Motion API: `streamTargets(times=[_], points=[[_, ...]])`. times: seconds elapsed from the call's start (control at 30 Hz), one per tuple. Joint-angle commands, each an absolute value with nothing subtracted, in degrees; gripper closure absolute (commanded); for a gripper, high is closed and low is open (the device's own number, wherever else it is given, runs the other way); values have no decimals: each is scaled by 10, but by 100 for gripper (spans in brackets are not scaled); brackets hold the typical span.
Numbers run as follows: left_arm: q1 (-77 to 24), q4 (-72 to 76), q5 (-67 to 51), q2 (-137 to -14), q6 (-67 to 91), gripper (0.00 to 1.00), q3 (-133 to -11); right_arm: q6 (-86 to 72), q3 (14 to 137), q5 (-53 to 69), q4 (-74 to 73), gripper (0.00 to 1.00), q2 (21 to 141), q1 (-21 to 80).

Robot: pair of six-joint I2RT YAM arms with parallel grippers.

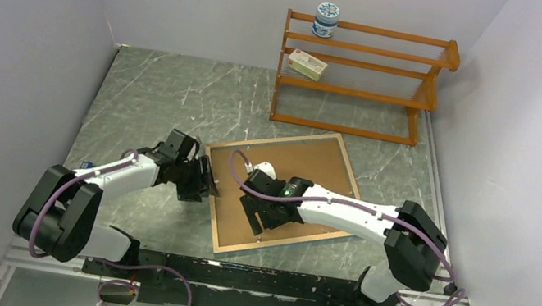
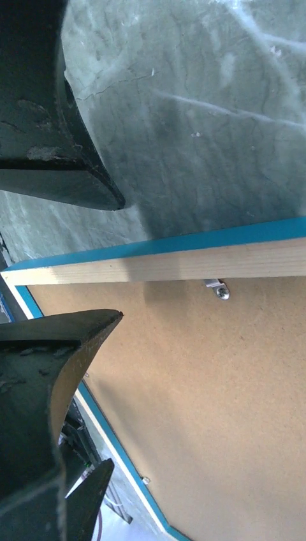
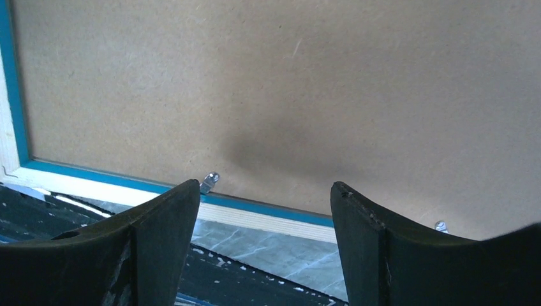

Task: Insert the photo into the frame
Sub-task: Adjust the photo frame at the center of the board.

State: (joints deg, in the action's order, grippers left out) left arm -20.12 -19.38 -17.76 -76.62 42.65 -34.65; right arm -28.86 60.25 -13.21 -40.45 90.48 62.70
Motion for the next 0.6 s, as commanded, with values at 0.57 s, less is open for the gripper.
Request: streamTargets(times=[0.57], points=[[-229,-184,-96,-818,446,64,-329,-279,645,-174,-448,22,983,689]])
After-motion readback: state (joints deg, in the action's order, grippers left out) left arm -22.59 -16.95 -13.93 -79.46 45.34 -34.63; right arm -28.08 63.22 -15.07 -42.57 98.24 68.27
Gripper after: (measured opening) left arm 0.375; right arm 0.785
